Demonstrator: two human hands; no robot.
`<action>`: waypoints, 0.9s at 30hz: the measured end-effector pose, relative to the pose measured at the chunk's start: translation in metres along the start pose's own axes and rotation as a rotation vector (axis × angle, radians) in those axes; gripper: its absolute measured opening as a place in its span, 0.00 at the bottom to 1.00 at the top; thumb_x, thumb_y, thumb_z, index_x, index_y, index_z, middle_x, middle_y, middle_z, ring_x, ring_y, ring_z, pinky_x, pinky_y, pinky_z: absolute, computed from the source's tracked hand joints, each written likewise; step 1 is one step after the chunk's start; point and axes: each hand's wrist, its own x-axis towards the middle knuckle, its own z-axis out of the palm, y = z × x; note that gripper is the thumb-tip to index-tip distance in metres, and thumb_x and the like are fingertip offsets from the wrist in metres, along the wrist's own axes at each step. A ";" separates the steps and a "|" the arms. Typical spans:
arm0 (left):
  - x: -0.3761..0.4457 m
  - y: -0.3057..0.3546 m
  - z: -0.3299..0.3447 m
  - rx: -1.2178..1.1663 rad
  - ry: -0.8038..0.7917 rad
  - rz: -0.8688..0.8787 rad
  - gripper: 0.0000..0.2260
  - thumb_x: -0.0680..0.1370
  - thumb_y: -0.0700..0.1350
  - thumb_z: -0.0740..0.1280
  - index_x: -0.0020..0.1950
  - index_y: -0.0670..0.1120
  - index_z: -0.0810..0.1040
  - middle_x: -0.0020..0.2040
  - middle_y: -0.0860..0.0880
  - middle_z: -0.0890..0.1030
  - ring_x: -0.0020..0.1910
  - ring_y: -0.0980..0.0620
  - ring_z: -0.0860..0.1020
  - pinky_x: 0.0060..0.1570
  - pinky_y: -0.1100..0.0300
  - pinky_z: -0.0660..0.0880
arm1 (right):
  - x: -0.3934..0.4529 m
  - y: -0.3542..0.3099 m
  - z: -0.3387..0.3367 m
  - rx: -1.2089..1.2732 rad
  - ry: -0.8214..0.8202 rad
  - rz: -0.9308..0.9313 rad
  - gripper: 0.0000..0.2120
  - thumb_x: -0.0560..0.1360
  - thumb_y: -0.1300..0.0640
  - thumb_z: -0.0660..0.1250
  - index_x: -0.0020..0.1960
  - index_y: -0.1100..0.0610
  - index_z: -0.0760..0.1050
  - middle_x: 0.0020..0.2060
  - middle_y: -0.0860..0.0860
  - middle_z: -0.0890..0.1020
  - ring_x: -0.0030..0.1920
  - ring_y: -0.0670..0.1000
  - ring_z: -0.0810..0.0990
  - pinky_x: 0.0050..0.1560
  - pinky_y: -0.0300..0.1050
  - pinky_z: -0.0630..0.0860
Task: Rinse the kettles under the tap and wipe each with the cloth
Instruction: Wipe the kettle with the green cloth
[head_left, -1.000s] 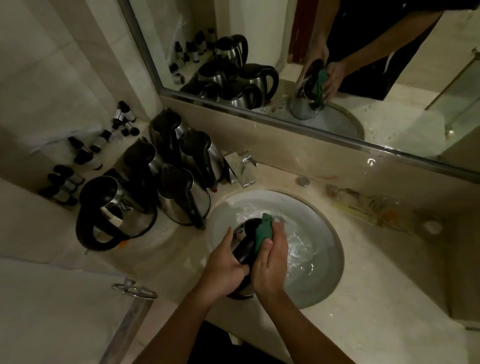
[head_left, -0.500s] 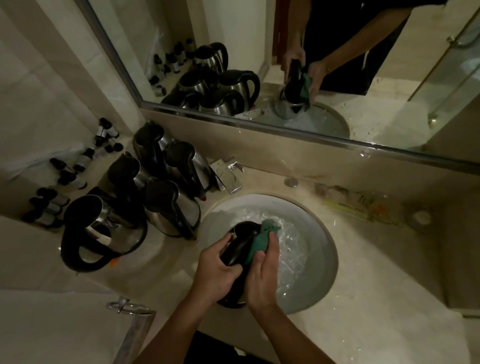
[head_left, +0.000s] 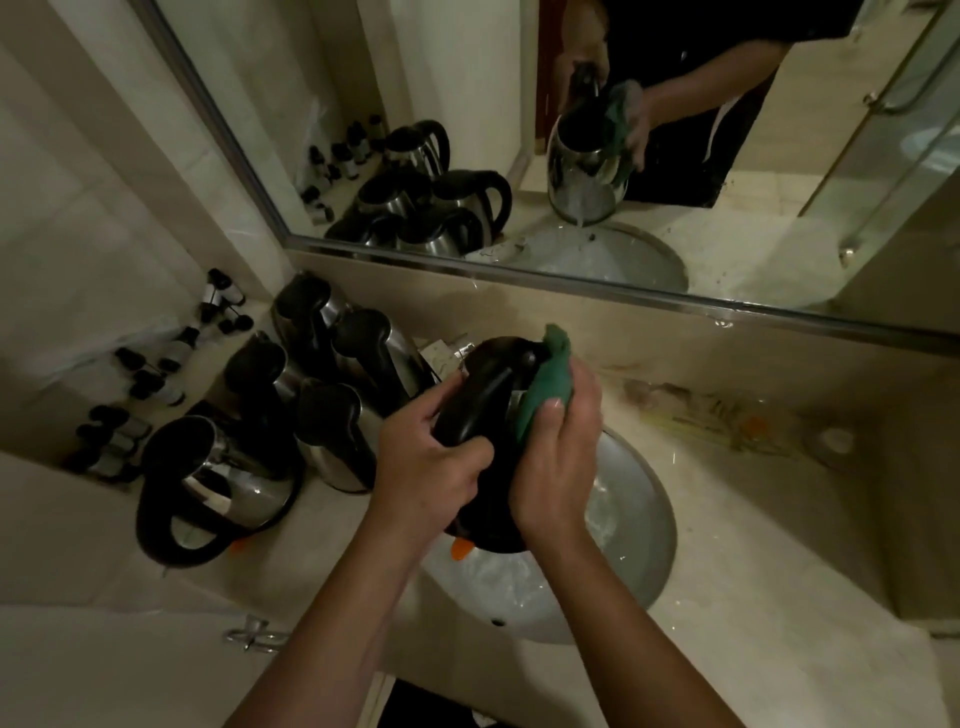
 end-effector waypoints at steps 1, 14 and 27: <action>-0.001 0.006 0.004 0.000 -0.004 0.015 0.28 0.70 0.24 0.64 0.55 0.56 0.85 0.27 0.45 0.71 0.22 0.50 0.67 0.23 0.62 0.65 | 0.008 -0.014 0.003 0.048 0.043 0.130 0.23 0.83 0.43 0.49 0.76 0.42 0.67 0.70 0.50 0.75 0.74 0.58 0.72 0.71 0.68 0.70; -0.005 0.033 0.000 -0.150 0.008 0.034 0.20 0.73 0.23 0.62 0.57 0.42 0.82 0.27 0.45 0.67 0.20 0.54 0.65 0.22 0.64 0.62 | -0.004 -0.005 -0.018 -0.033 -0.096 -0.233 0.27 0.86 0.43 0.47 0.84 0.40 0.50 0.82 0.54 0.63 0.82 0.59 0.62 0.77 0.69 0.64; -0.014 0.031 0.001 -0.200 0.072 0.022 0.23 0.73 0.21 0.60 0.56 0.43 0.83 0.26 0.49 0.69 0.20 0.56 0.65 0.21 0.67 0.63 | -0.026 0.014 -0.021 -0.181 -0.176 -0.458 0.28 0.88 0.45 0.47 0.86 0.49 0.49 0.86 0.52 0.51 0.84 0.63 0.54 0.78 0.74 0.59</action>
